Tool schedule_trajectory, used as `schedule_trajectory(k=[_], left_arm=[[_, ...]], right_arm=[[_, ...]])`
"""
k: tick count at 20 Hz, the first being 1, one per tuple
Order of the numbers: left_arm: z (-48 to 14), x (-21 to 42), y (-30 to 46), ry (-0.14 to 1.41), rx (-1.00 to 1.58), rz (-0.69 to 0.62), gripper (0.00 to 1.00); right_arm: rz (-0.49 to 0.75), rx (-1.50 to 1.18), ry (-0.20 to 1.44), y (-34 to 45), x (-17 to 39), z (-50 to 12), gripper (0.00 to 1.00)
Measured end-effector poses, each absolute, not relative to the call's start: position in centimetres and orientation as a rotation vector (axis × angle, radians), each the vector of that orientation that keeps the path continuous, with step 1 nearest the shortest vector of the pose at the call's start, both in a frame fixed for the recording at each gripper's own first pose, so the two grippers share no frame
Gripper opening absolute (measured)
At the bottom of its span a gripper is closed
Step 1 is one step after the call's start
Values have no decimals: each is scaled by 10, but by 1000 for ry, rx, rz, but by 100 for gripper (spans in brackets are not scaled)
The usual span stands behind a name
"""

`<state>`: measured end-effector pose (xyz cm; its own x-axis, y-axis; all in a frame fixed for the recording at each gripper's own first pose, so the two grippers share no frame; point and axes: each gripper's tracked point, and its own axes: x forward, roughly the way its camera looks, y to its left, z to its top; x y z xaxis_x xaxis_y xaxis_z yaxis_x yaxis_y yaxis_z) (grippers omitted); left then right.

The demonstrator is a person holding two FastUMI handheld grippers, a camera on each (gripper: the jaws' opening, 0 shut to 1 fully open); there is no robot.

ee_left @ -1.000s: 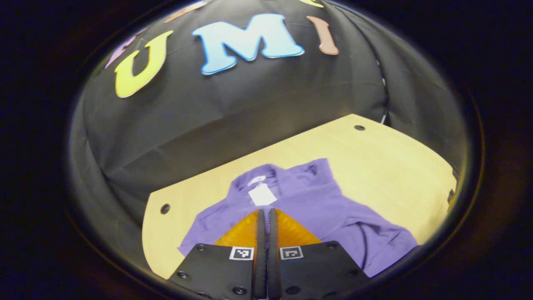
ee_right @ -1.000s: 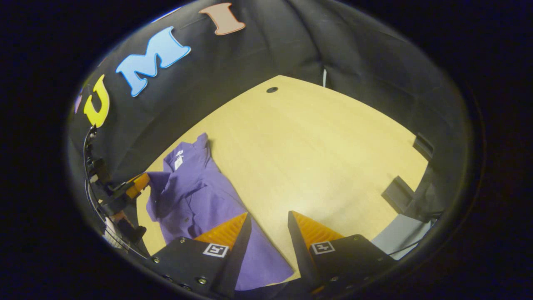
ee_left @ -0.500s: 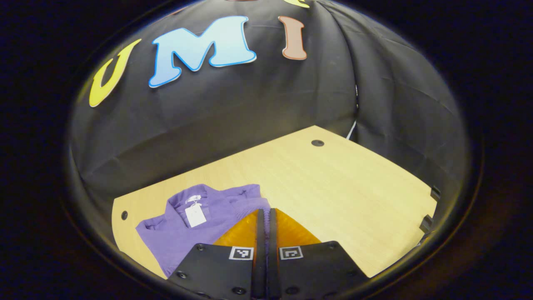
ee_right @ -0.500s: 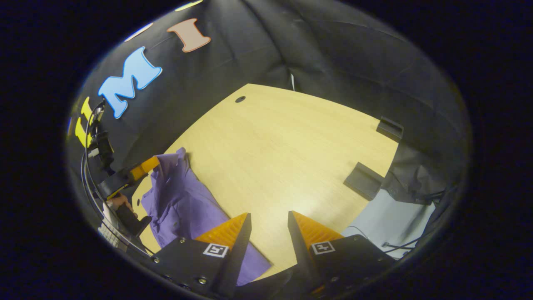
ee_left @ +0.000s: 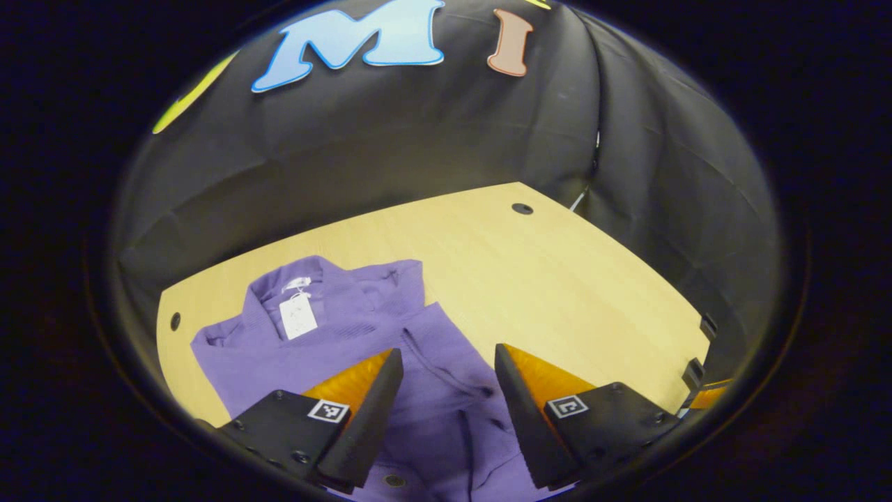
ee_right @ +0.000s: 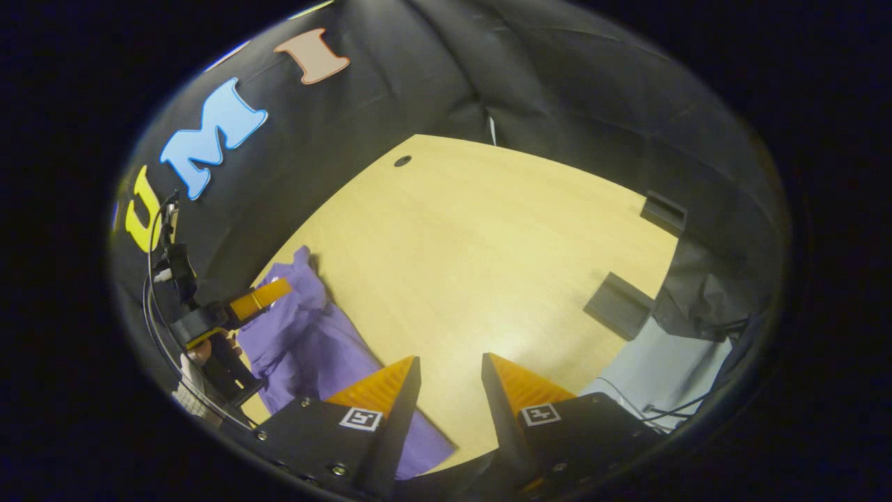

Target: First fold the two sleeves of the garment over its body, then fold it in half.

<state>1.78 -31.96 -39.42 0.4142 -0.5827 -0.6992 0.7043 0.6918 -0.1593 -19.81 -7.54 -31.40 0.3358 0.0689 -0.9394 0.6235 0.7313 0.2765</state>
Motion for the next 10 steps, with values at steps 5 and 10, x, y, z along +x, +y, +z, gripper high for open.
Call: schedule_trajectory(k=[5, 10], left_arm=[[-392, 32, -261, 806, 144, -738, 90], [-401, 32, -181, 829, 148, -623, 90]], right_arm=[[-283, 651, 1227, -51, -177, -324, 58], [-170, 610, 1281, -21, -168, -336, 58]])
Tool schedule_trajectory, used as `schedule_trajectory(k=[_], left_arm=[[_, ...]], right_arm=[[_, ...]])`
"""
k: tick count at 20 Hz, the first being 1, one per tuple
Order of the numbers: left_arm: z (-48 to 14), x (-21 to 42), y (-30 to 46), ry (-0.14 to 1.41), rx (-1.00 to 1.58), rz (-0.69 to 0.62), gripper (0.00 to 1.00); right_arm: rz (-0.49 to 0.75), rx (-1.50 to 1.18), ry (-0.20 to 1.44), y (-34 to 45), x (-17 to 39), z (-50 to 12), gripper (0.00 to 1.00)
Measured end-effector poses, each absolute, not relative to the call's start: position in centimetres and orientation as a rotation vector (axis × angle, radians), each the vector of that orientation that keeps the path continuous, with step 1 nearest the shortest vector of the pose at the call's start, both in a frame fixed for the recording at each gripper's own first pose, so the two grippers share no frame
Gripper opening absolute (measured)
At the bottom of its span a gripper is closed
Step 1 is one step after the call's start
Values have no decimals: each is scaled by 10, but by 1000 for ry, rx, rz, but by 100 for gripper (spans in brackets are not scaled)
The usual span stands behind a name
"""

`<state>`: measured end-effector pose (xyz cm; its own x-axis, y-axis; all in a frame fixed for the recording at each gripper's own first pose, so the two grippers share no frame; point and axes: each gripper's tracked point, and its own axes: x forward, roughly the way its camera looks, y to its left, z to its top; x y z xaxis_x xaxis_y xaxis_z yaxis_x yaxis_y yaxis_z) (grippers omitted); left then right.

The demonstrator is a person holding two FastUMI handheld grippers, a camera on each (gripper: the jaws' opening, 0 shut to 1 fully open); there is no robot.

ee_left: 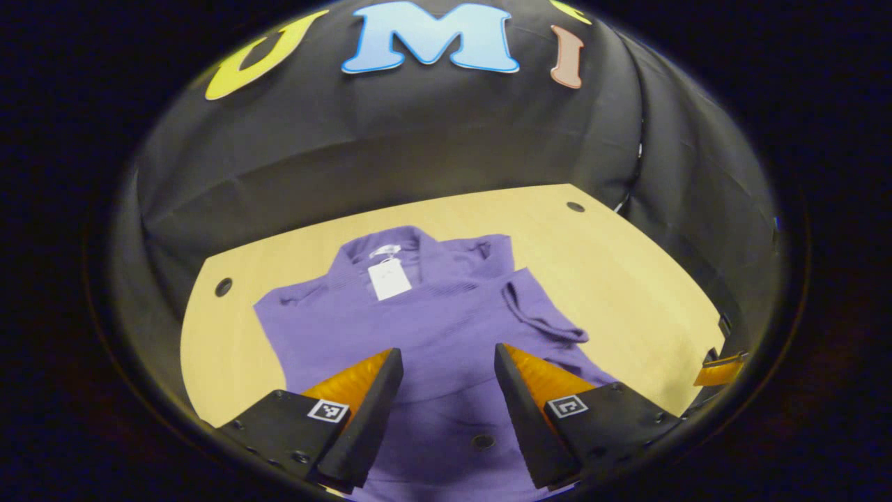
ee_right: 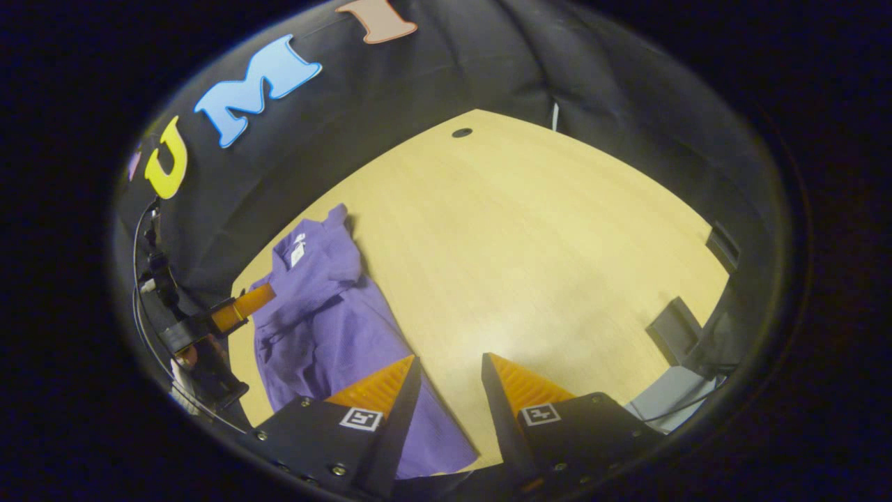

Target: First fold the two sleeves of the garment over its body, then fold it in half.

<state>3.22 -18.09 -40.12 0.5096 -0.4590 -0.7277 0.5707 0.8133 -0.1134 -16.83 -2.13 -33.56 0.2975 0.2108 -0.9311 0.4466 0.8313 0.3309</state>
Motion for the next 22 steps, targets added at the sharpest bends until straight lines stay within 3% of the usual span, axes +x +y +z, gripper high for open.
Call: schedule_trajectory(k=[5, 12, 16, 18, 21, 22], left_arm=[[-418, 5, -101, 894, 126, -497, 90], [-446, -80, 0, 1038, 124, -395, 88], [-456, -128, 27, 1124, 86, -354, 90], [-459, -149, 37, 1153, 91, -350, 90], [-464, -175, 47, 1199, 89, -353, 89], [-464, -182, 51, 1210, 84, -348, 89]], right_arm=[[-36, 557, 1361, 14, -171, -350, 58], [141, 451, 1498, 47, -203, -363, 58], [157, 449, 1569, 56, -226, -372, 58], [167, 450, 1595, 59, -234, -372, 65], [173, 420, 1629, 57, -244, -376, 61], [174, 420, 1637, 58, -245, -377, 66]])
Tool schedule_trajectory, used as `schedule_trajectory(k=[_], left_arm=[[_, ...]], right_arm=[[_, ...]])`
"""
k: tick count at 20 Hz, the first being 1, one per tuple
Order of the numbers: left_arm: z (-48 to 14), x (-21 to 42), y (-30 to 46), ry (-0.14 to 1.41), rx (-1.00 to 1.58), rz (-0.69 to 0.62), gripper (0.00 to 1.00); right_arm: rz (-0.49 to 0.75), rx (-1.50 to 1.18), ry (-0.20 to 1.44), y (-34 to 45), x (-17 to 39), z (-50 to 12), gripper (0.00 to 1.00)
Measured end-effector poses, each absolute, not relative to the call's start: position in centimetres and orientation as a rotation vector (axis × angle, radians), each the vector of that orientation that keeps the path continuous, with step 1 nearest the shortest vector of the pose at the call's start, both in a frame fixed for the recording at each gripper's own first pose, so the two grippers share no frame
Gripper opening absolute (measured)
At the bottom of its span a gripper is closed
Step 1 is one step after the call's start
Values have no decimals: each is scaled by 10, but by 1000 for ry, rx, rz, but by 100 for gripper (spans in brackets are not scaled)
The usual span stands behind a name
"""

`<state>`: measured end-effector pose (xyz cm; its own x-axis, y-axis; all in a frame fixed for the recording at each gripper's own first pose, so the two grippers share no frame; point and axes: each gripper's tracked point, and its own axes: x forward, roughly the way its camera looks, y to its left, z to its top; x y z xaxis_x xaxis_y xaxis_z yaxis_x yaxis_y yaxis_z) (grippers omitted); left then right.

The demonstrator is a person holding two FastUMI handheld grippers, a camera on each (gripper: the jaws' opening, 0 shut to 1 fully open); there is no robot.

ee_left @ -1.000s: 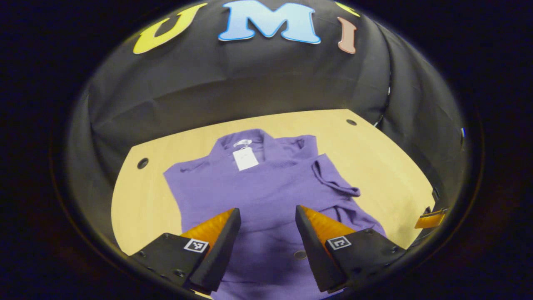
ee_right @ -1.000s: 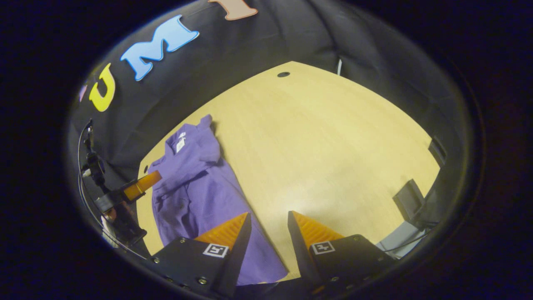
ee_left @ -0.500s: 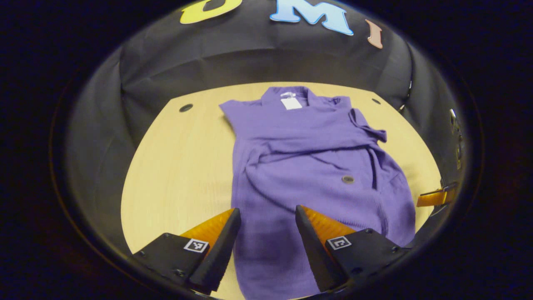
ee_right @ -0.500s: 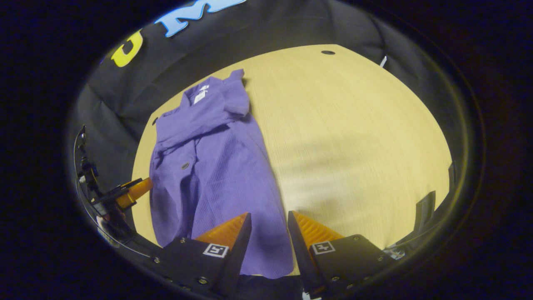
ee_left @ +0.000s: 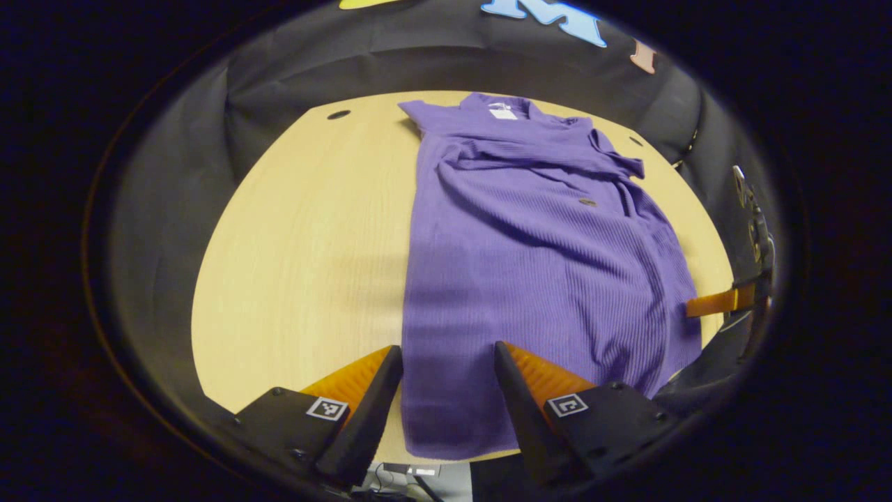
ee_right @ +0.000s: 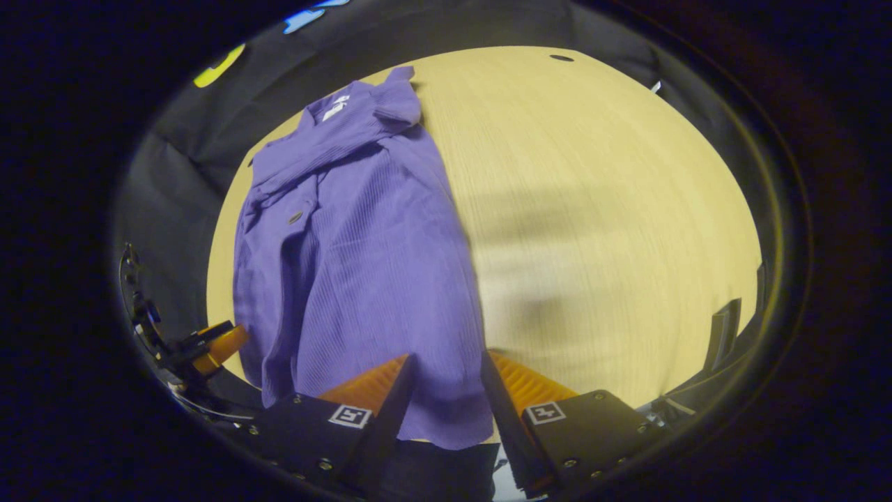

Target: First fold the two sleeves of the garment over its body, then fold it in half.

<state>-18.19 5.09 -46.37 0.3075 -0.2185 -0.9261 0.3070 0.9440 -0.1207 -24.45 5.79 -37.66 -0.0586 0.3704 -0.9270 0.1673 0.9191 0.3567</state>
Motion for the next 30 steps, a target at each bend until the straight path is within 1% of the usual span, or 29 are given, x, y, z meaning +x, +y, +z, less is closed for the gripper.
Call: schedule_trajectory(k=[1, 2, 7, 9, 10, 11, 12, 13, 14, 18, 19, 21, 23, 24, 25, 26, 27, 28, 29, 30], left_arm=[[-465, -188, 55, 1223, 82, -338, 87], [-465, -192, 59, 1231, 77, -328, 89], [-472, -212, 73, 1294, 75, -309, 89], [-479, -213, 79, 1314, 99, -287, 90], [-480, -211, 78, 1311, 109, -291, 88], [-478, -212, 77, 1320, 126, -299, 85], [-478, -212, 75, 1325, 139, -314, 85], [-478, -213, 74, 1335, 153, -326, 89], [-477, -212, 74, 1346, 161, -331, 90], [-480, -207, 73, 1372, 155, -316, 89], [-479, -208, 73, 1376, 158, -317, 89], [-479, -207, 72, 1385, 168, -324, 89], [-479, -205, 67, 1377, 183, -346, 81], [-477, -201, 63, 1357, 185, -355, 70], [-477, -199, 61, 1345, 184, -357, 56], [-477, -196, 60, 1338, 180, -356, 43], [-477, -194, 59, 1335, 177, -355, 38], [-478, -191, 57, 1330, 174, -357, 24], [-478, -191, 57, 1337, 173, -357, 19], [-477, -191, 57, 1342, 176, -362, 15]], right_arm=[[171, 418, 1645, 58, -246, -377, 67], [167, 414, 1654, 57, -247, -378, 66], [157, 377, 1696, 56, -256, -383, 67], [154, 363, 1694, 54, -252, -381, 65], [161, 372, 1702, 60, -251, -379, 67], [159, 349, 1708, 62, -254, -379, 85], [161, 317, 1716, 62, -254, -380, 88], [165, 279, 1731, 61, -256, -381, 88], [168, 238, 1748, 61, -256, -382, 89], [169, 72, 1822, 64, -264, -382, 90], [167, 59, 1828, 66, -261, -383, 94], [168, 62, 1845, 69, -259, -383, 92], [185, 58, 1844, 69, -258, -383, 87], [193, 60, 1845, 71, -256, -382, 84], [202, 59, 1849, 73, -259, -383, 70], [216, 45, 1858, 74, -260, -383, 63], [228, 34, 1868, 74, -262, -381, 58], [225, 35, 1871, 73, -260, -380, 61], [213, 75, 1851, 77, -253, -380, 61], [161, 111, 1835, 80, -252, -385, 36]])
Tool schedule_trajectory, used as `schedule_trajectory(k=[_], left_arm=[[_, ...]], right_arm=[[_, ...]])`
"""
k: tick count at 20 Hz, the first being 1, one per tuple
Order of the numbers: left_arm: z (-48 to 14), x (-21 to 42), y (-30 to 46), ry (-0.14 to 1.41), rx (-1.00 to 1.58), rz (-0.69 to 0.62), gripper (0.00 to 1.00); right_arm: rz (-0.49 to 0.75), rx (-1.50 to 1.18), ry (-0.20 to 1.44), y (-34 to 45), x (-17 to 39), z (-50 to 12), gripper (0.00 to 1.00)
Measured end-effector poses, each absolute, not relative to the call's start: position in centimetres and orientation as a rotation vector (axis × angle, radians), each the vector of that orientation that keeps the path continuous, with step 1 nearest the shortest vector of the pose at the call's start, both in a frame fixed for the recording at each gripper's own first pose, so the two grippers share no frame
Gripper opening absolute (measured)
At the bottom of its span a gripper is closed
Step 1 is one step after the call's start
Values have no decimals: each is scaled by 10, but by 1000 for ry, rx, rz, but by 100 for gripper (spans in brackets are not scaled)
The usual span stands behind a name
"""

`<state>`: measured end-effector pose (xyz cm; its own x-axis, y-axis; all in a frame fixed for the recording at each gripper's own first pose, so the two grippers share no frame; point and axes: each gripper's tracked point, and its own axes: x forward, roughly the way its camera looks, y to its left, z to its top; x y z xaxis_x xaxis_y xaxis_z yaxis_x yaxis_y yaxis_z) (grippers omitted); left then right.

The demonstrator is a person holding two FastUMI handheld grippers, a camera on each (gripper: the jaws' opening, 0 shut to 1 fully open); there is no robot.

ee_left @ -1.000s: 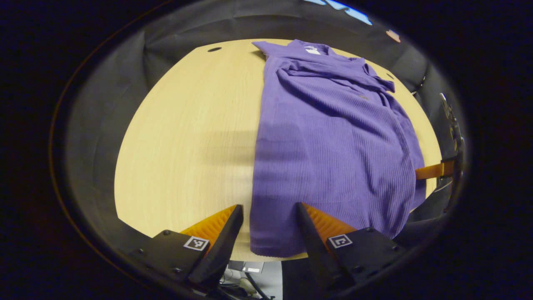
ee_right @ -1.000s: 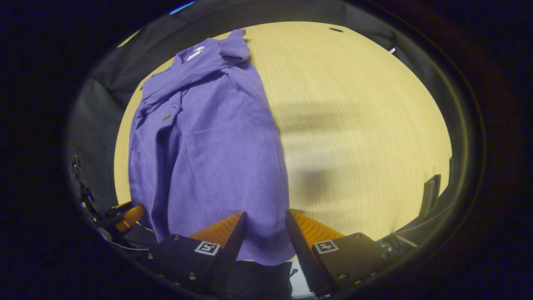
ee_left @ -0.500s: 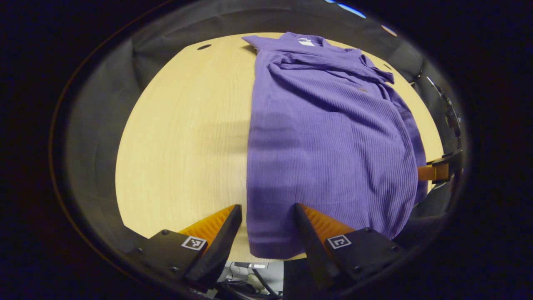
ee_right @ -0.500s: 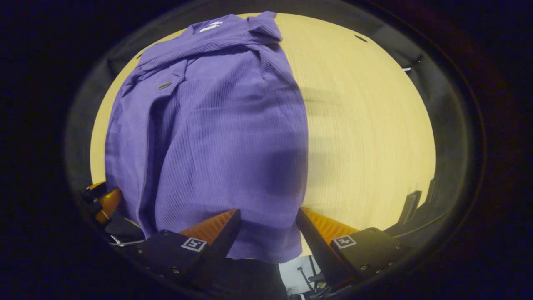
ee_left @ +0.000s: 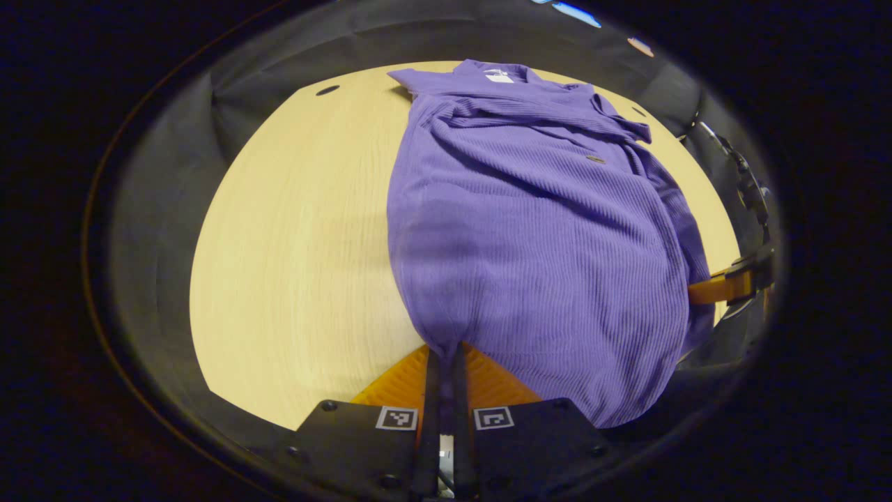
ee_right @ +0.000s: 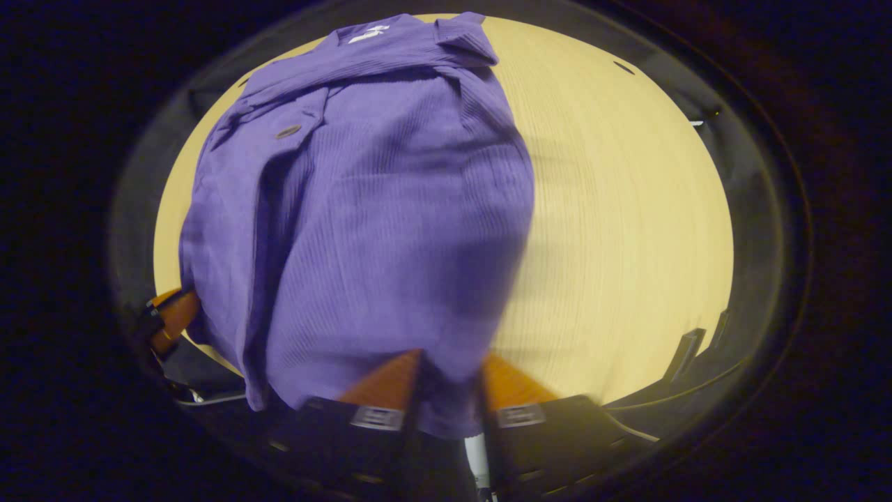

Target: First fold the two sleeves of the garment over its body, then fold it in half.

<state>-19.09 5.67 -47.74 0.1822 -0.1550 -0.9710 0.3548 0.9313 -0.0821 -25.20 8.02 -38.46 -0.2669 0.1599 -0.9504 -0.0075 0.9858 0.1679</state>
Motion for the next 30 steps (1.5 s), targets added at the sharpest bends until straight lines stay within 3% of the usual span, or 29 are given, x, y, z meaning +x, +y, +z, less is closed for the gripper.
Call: schedule_trajectory(k=[1, 3, 4, 5, 6, 15, 20, 30], left_arm=[[-476, -192, 57, 1345, 177, -364, 15], [-473, -187, 56, 1336, 163, -354, 15], [-476, -185, 55, 1332, 155, -347, 7], [-473, -187, 57, 1321, 158, -354, 6], [-474, -187, 58, 1322, 158, -351, 6], [-458, -160, 58, 1289, 116, -302, 7], [-428, -108, 45, 1220, 18, -272, 7], [-367, 9, -2, 1026, 82, -351, 7]], right_arm=[[163, 118, 1845, 80, -253, -381, 10], [189, 122, 1840, 80, -253, -381, 11], [188, 134, 1838, 80, -252, -382, 11], [180, 161, 1826, 80, -247, -383, 11], [174, 188, 1835, 78, -248, -380, 1], [139, 430, 1814, 85, -226, -358, 1], [170, 528, 1738, 96, -177, -341, 1], [221, 573, 1569, 110, -49, -324, 1]])
